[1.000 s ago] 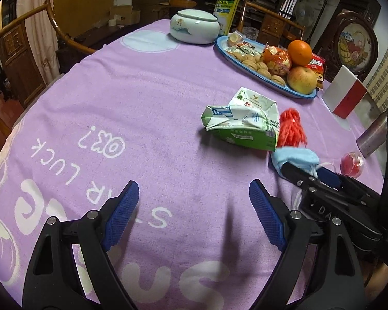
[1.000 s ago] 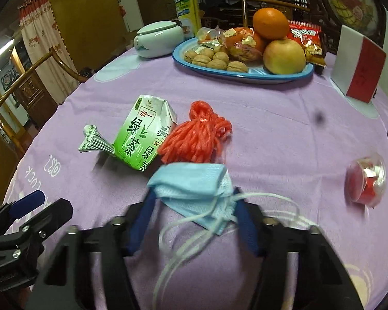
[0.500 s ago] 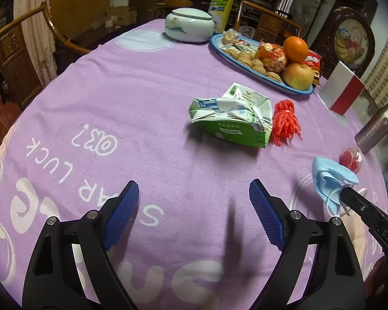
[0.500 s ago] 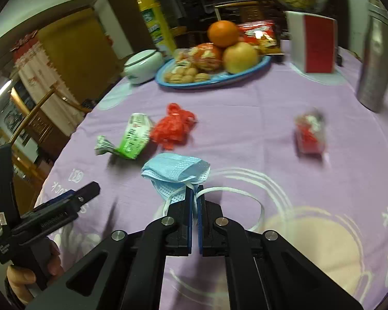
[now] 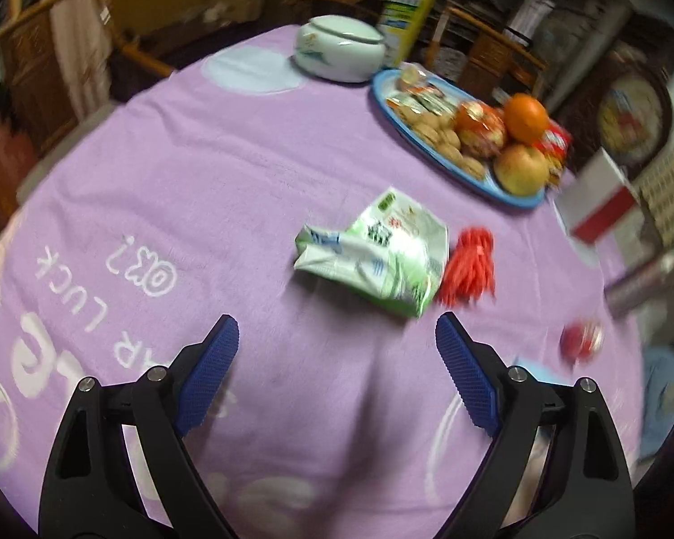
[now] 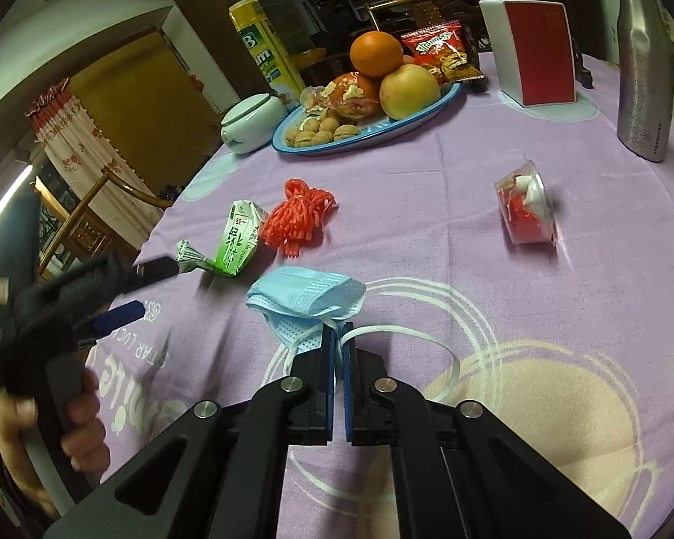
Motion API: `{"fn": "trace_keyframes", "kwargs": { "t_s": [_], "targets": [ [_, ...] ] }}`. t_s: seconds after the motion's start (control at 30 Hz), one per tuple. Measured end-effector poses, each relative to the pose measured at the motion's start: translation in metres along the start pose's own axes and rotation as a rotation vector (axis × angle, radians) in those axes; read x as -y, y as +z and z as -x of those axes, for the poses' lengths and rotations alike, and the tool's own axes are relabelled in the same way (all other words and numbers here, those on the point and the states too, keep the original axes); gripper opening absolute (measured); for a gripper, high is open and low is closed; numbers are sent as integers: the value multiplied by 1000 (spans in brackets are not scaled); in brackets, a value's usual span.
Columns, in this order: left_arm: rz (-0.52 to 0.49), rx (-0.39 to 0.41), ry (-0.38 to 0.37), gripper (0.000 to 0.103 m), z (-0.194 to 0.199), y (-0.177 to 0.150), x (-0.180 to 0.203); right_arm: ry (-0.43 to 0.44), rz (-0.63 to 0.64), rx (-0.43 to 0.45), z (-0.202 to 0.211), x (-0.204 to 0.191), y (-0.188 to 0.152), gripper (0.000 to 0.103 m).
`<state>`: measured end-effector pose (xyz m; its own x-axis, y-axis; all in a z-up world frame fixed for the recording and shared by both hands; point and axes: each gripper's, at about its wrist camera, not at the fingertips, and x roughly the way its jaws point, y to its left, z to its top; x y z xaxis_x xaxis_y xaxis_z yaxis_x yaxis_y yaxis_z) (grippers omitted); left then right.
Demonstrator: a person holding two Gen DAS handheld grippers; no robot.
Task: Collect trash
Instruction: 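Grasp the green tea carton with the left tool while the right tool holds the mask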
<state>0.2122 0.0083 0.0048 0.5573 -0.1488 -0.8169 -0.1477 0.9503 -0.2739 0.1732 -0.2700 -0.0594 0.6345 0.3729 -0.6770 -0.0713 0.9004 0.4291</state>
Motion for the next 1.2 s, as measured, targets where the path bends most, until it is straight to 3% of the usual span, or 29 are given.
{"fn": "trace_keyframes", "kwargs": {
  "t_s": [0.1, 0.27, 0.47, 0.73, 0.93, 1.2],
  "targets": [
    [82, -36, 6, 87, -13, 9, 5, 10, -4, -1, 1, 0, 0, 4],
    [129, -60, 58, 80, -32, 11, 14, 27, -8, -6, 0, 0, 0, 4],
    [152, -74, 76, 47, -49, 10, 14, 41, -5, -16, -2, -1, 0, 4],
    [72, 20, 130, 11, -36, 15, 8, 49, 2, -19, 0, -5, -1, 4],
    [-8, 25, 140, 10, -22, 13, 4, 45, 9, -28, -3, -6, -2, 5],
    [18, -34, 117, 12, -43, 7, -2, 14, 11, -43, -10, -5, -4, 5]
  ]
}}
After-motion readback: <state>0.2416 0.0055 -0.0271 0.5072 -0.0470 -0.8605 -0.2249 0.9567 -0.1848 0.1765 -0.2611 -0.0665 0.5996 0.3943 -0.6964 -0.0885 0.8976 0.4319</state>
